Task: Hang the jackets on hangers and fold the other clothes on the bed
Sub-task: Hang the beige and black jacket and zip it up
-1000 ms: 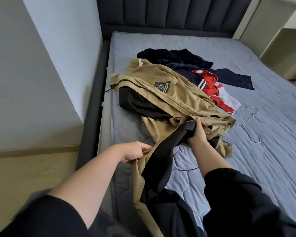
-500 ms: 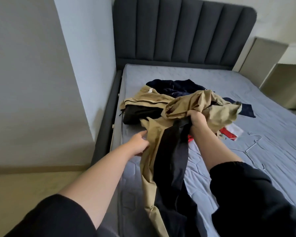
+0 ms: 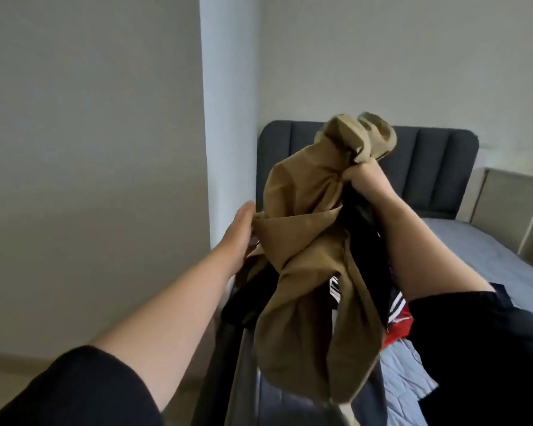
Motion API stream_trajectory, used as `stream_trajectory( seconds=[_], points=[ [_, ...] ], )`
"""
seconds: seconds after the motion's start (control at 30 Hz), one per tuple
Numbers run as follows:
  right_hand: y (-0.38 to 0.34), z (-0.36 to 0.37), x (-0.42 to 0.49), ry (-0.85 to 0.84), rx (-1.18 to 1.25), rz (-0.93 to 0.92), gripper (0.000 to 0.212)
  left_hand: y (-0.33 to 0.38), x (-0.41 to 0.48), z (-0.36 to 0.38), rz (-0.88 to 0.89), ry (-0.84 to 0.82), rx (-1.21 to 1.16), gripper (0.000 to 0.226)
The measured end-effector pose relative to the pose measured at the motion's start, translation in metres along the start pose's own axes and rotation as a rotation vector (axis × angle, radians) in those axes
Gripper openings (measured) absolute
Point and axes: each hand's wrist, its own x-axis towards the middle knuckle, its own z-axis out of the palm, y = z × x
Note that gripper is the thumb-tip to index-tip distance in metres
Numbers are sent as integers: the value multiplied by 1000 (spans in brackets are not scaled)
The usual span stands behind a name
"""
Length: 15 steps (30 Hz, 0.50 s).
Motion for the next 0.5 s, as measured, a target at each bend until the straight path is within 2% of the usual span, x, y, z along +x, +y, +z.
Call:
stream_trajectory(
  seconds=[0.07,0.13,0.17,0.23,0.27,0.33,0.4,0.5],
  points=[
    [-28,14,-9,40,8,-169,29,24,-12,-10,-107,-86,-231,46],
    [-46,32,-20,20,-17,-321,28,37,-17,-18,-93,-113,-310,39],
    [-51,41,-28,-76,-59,-347,29,41,-18,-22,-61,-88,-310,35],
    [-53,63,-42,-454,-225,-265,18,42,-25,-41,-13,9,-295,31],
    [-50,69,-49,-659,-318,-185,12,41,-28,-54,-27,44,-331,37],
    [-36,87,-63,-985,-398,-65,24,32,-34,-92,-70,75,-415,51],
    [-13,110,-78,-1142,-393,-40,38,24,-46,-126,-126,5,-389,65],
    [13,142,-96,-1221,-336,-20,24,11,-61,-146,-188,14,-115,52]
  ],
)
